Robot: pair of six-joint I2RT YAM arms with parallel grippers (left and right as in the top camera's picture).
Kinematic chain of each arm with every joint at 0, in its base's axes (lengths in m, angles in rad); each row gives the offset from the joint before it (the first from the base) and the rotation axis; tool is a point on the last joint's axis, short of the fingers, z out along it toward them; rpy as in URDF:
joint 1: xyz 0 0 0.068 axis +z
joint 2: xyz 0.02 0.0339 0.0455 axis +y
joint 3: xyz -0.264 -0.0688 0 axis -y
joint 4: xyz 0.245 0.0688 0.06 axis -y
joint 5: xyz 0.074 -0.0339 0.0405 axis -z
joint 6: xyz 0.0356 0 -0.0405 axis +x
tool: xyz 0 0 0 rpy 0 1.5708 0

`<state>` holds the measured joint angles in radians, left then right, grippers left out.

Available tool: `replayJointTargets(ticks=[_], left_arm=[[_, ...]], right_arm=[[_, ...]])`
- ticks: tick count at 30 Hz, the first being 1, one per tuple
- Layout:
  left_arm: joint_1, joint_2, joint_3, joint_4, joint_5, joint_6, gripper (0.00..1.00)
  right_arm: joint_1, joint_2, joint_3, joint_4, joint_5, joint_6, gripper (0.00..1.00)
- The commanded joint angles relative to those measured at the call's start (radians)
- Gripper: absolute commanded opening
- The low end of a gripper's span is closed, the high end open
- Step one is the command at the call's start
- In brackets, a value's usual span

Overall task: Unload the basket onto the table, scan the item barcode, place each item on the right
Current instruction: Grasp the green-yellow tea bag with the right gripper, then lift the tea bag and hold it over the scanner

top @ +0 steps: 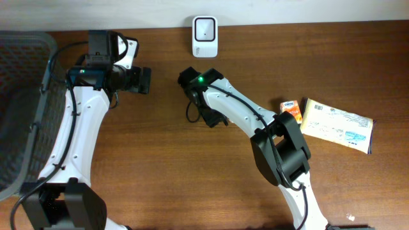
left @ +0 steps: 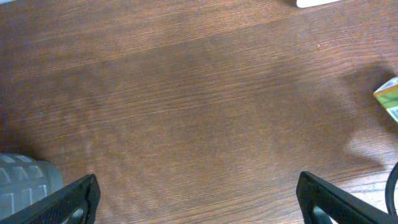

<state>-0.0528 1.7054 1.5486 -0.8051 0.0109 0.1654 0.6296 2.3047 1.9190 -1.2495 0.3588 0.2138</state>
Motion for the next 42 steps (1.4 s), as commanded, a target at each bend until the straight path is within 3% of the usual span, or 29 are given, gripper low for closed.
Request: replayJointTargets(ticks=[1,3,6,7,11,15,19,22,27,34,36,39,42], left_arm=[[0.002,-0.017,0.01,0.0,0.0,0.016,0.99],[0.002,-0.017,0.01,0.0,0.001,0.016,0.99],[0.002,-0.017,0.01,0.0,0.001,0.016,0.99],[0.002,-0.017,0.01,0.0,0.001,0.016,0.99],[0.002,-0.017,0.01,0.0,0.001,0.016,0.99],[0.002,-0.017,0.01,0.0,0.001,0.016,0.99],[0.002,-0.017,0.01,0.0,0.001,0.016,0.99],[0.002,-0.017,0.01,0.0,0.001,0.016,0.99],[0.002,-0.017,0.01,0.0,0.001,0.016,0.99],[0.002,-0.017,0.01,0.0,0.001,0.016,0.99],[0.002,-0.017,0.01,0.0,0.001,0.016,0.99],[0.002,-0.017,0.01,0.0,0.001,0.016,0.99],[0.002,-0.017,0.01,0.0,0.001,0.016,0.99]], right_arm=[[-0.074,-0.027,-0.008,-0.036,-0.051,0.145,0.77],[-0.124,-0.027,-0.009,-0.032,-0.161,0.133,0.78],[-0.174,-0.026,-0.009,0.007,-0.196,-0.136,0.85],[-0.195,-0.026,-0.01,0.024,-0.254,-0.167,0.83],[-0.244,-0.024,-0.066,0.106,-0.464,-0.182,0.35],[-0.253,-0.028,-0.06,0.098,-0.465,-0.172,0.04],[-0.291,-0.06,0.038,0.015,-0.686,-0.244,0.04],[-0.367,-0.159,0.114,-0.061,-1.22,-0.45,0.04],[-0.514,-0.214,0.114,-0.097,-1.753,-0.442,0.04],[-0.532,-0.214,0.121,-0.098,-1.745,-0.437,0.04],[-0.525,-0.214,0.177,-0.097,-1.618,-0.338,0.04],[-0.452,-0.214,0.474,-0.082,-1.196,-0.103,0.04],[-0.348,-0.214,0.639,-0.04,-0.595,-0.051,0.04]])
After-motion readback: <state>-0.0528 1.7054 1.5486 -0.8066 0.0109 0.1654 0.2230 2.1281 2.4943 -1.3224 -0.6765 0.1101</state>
